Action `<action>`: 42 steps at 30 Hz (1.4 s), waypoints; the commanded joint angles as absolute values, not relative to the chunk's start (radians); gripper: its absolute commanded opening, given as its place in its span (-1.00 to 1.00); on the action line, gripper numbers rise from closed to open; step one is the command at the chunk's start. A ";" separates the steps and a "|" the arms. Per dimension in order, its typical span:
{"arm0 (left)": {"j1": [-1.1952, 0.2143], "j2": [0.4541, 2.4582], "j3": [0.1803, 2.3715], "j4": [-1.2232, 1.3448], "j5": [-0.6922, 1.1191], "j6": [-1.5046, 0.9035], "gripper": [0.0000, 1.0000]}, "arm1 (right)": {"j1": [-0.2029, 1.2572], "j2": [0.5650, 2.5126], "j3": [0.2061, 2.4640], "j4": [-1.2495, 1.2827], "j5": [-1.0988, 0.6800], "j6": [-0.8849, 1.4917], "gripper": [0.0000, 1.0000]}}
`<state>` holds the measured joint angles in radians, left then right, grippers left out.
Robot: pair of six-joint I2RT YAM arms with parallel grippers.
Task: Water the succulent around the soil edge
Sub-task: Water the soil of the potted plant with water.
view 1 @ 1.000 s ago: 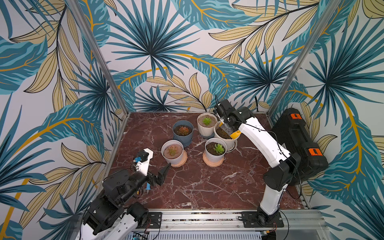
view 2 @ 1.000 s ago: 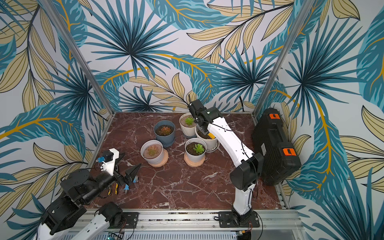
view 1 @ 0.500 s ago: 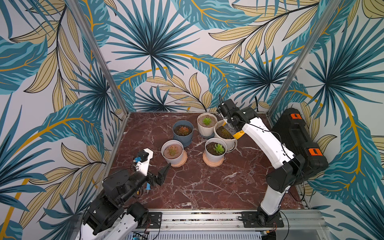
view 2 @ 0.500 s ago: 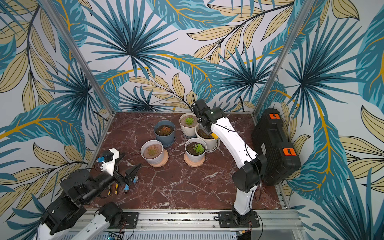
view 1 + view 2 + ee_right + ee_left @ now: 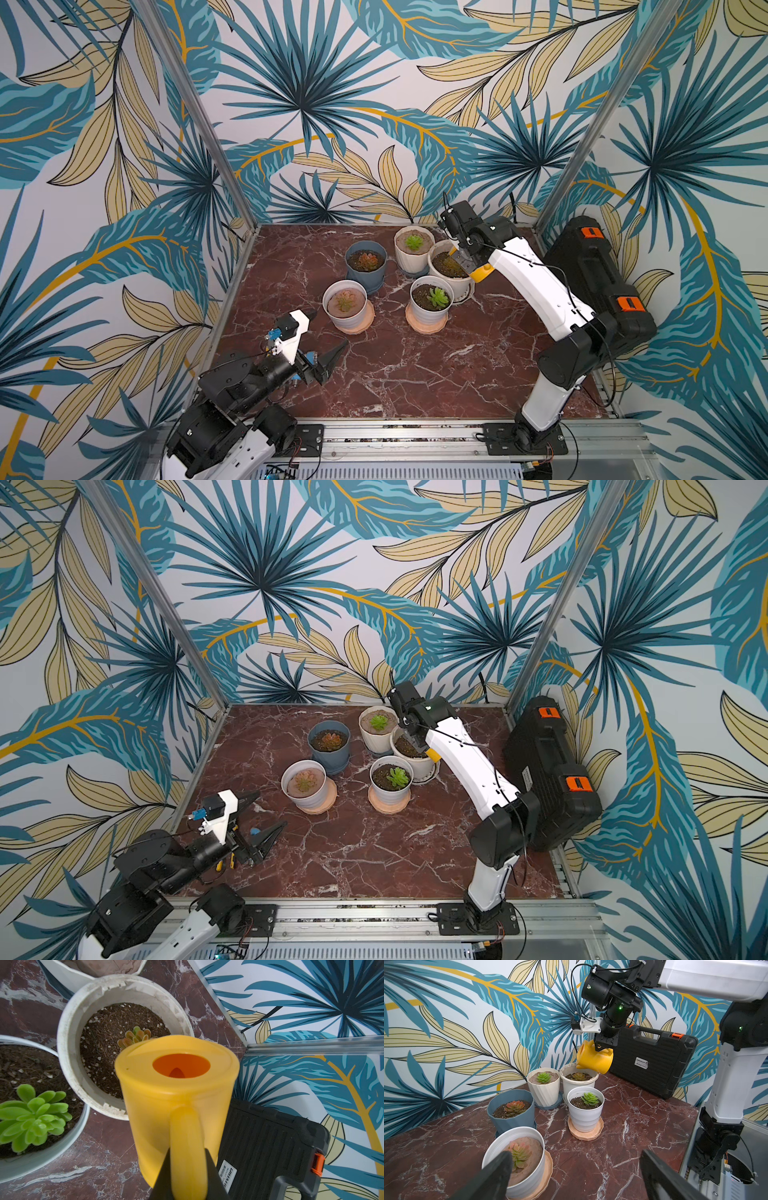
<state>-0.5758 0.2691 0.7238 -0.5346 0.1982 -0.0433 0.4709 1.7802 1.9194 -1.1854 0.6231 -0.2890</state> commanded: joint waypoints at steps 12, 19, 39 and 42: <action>-0.580 0.262 0.710 -0.521 0.164 -0.020 1.00 | 0.466 1.639 1.782 -1.161 0.614 -0.232 -1.00; -0.580 0.262 0.710 -0.525 0.160 -0.021 1.00 | 0.460 1.635 1.746 -1.148 0.610 -0.226 -1.00; -0.581 0.262 0.712 -0.534 0.115 -0.020 1.00 | 0.462 1.497 1.680 -1.217 0.548 -0.166 -1.00; -0.580 0.262 0.711 -0.534 0.115 -0.020 1.00 | 0.462 1.478 1.647 -1.211 0.539 -0.159 -1.00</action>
